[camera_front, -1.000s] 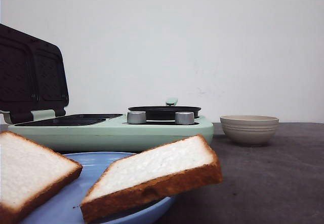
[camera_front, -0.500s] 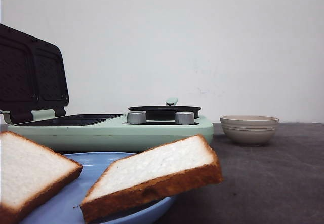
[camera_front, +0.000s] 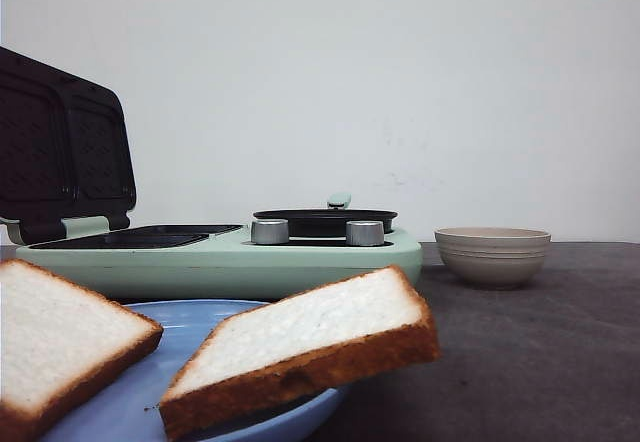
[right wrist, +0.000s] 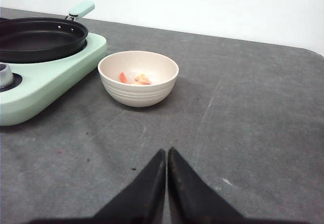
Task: Make breakfast with bread and shrimp
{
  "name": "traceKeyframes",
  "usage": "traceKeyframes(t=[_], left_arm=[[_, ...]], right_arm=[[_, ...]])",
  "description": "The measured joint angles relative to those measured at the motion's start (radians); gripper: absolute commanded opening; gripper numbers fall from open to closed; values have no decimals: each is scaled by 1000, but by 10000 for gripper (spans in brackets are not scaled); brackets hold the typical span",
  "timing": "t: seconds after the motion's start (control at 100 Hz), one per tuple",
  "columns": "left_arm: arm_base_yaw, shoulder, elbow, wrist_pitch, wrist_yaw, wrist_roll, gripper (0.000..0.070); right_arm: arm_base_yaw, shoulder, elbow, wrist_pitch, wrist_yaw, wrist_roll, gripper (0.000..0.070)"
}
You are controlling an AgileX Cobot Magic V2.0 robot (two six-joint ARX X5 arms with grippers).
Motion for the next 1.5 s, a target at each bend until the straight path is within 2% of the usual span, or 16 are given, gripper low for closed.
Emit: traceKeyframes(t=[1.12, 1.28, 1.41, 1.5], left_arm=[[0, 0, 0, 0, 0, -5, 3], [0, 0, 0, 0, 0, -63, 3], [0, 0, 0, -1, 0, -166, 4], [0, 0, 2, -9, 1, -245, 4]], right_arm=[[0, 0, 0, 0, 0, 4, 0], [0, 0, 0, 0, 0, 85, 0], [0, 0, 0, -1, -5, 216, 0], [0, 0, 15, -23, -42, 291, 0]])
